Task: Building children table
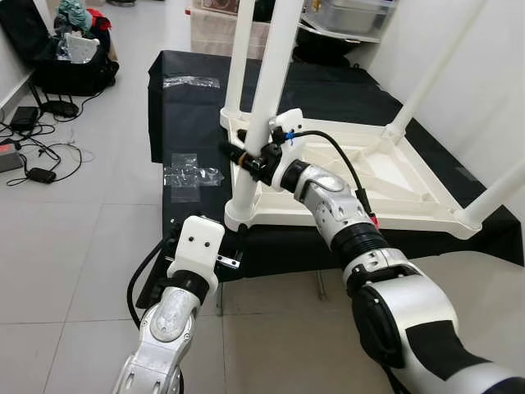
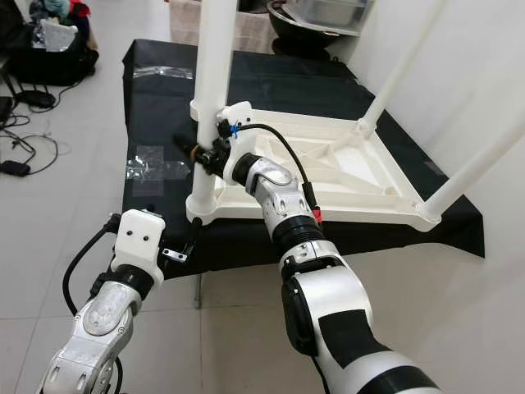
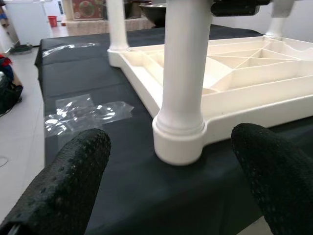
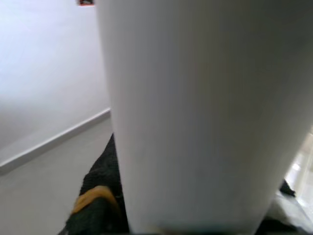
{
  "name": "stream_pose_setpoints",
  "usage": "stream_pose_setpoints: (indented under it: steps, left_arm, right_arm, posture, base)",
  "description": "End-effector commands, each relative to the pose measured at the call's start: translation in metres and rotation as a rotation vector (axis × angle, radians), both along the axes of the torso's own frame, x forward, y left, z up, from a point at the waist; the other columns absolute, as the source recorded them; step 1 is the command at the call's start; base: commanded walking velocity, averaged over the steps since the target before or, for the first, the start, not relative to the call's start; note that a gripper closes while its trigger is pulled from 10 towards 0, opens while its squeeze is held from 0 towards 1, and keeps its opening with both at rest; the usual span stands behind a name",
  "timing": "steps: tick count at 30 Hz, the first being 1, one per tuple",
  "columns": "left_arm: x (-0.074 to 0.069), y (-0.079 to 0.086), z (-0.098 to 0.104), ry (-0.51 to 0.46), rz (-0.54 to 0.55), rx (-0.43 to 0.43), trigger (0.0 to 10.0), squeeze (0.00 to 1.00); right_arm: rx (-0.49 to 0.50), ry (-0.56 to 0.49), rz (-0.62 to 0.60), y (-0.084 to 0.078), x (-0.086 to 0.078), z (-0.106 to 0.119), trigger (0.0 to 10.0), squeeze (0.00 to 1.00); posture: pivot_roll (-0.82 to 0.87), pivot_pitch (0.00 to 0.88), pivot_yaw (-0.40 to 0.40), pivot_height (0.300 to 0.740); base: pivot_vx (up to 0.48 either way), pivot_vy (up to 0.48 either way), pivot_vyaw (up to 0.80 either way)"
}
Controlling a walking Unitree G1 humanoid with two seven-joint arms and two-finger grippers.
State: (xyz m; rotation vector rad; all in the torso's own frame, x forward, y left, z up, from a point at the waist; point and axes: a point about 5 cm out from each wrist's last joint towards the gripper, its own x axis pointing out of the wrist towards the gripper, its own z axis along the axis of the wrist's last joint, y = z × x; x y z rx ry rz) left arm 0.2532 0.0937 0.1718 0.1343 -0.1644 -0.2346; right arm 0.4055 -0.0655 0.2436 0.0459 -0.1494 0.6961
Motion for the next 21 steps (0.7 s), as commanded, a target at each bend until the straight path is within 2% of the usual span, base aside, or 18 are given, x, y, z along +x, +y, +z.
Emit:
stream_pose_setpoints:
  steps: [1,3,4,5,6,7,8,9,10,11,14,15,17,18,19,21]
  left_arm:
    - [-0.002,-0.004,-0.001,0.008,-0.009,-0.006,10.0,0.0]
    - [-0.001,-0.004,0.0,0.007,-0.009,-0.007,10.0,0.0]
    - [-0.001,-0.004,0.0,0.007,-0.009,-0.007,10.0,0.0]
    - [-0.001,-0.004,0.0,0.005,-0.009,-0.007,10.0,0.0]
    - [-0.001,-0.004,0.0,0.005,-0.009,-0.007,10.0,0.0]
    - [-0.001,-0.004,0.0,0.005,-0.009,-0.007,10.0,0.0]
    - [-0.001,-0.004,0.0,0.005,-0.009,-0.007,10.0,0.0]
    - [0.0,-0.004,0.0,0.004,-0.008,-0.007,10.0,0.0]
    - [0.0,-0.004,0.0,0.004,-0.008,-0.007,10.0,0.0]
    - [0.0,-0.004,0.0,0.002,-0.008,-0.006,10.0,0.0]
    - [0.0,-0.004,0.001,0.0,-0.007,-0.004,10.0,0.0]
    - [0.001,-0.004,0.001,0.0,-0.007,-0.004,10.0,0.0]
    - [0.001,-0.005,0.001,0.0,-0.006,-0.005,10.0,0.0]
    - [0.001,-0.004,0.0,0.001,-0.006,-0.004,10.0,0.0]
    - [0.001,-0.004,0.0,0.001,-0.005,-0.005,10.0,0.0]
    - [0.001,-0.004,0.0,0.001,-0.005,-0.005,10.0,0.0]
  right_arm:
    - [0.025,0.032,-0.162,-0.018,0.007,-0.001,0.0,0.0]
    - [0.027,0.045,-0.237,-0.023,0.009,-0.002,0.0,0.0]
    - [0.027,0.045,-0.237,-0.023,0.009,-0.002,0.0,0.0]
    - [0.07,0.082,-0.472,-0.036,0.012,-0.006,0.0,0.0]
    - [0.07,0.082,-0.472,-0.036,0.012,-0.006,0.0,0.0]
    - [0.107,0.116,-0.628,-0.046,0.013,-0.01,0.0,0.0]
    - [0.107,0.116,-0.628,-0.046,0.013,-0.01,0.0,0.0]
    - [0.17,0.168,-0.774,-0.054,0.012,-0.016,0.0,0.0]
    - [0.17,0.168,-0.774,-0.054,0.012,-0.016,0.0,0.0]
    - [0.214,0.203,-0.871,-0.058,0.01,-0.02,0.0,0.0]
    - [0.261,0.23,-0.93,-0.052,0.007,-0.023,0.0,0.0]
    - [0.278,0.238,-0.896,-0.044,0.006,-0.022,0.5,0.0]
    - [0.288,0.244,-0.872,-0.038,0.006,-0.022,0.5,0.0]
    - [0.268,0.22,-0.809,-0.03,0.006,-0.019,10.0,0.0]
    - [0.257,0.185,-0.731,-0.023,0.006,-0.016,10.0,1.0]
    - [0.248,0.161,-0.69,-0.019,0.006,-0.014,10.0,1.0]
  posture:
    - [0.12,0.098,-0.198,0.74]
    - [0.12,0.099,-0.198,0.74]
    - [0.12,0.099,-0.198,0.74]
    - [0.12,0.101,-0.195,0.74]
    - [0.12,0.101,-0.195,0.74]
    - [0.12,0.102,-0.197,0.74]
    - [0.12,0.102,-0.197,0.74]
    - [0.12,0.102,-0.197,0.74]
    - [0.12,0.102,-0.197,0.74]
    - [0.12,0.101,-0.197,0.74]
    - [0.12,0.101,-0.197,0.74]
    - [0.12,0.1,-0.197,0.74]
    - [0.12,0.1,-0.198,0.74]
    - [0.12,0.1,-0.198,0.74]
    - [0.12,0.096,-0.198,0.74]
    - [0.12,0.096,-0.199,0.74]
  base:
    - [0.0,0.0,0.0]
    - [0.0,0.0,0.0]
    - [0.0,0.0,0.0]
    - [0.0,0.0,0.0]
    - [0.0,0.0,0.0]
    - [0.0,0.0,0.0]
    - [0.0,0.0,0.0]
    - [0.0,0.0,0.0]
    - [0.0,0.0,0.0]
    - [0.0,0.0,0.0]
    - [0.0,0.0,0.0]
    - [0.0,0.0,0.0]
    - [0.0,0.0,0.0]
    - [0.0,0.0,0.0]
    - [0.0,0.0,0.0]
    - [0.0,0.0,0.0]
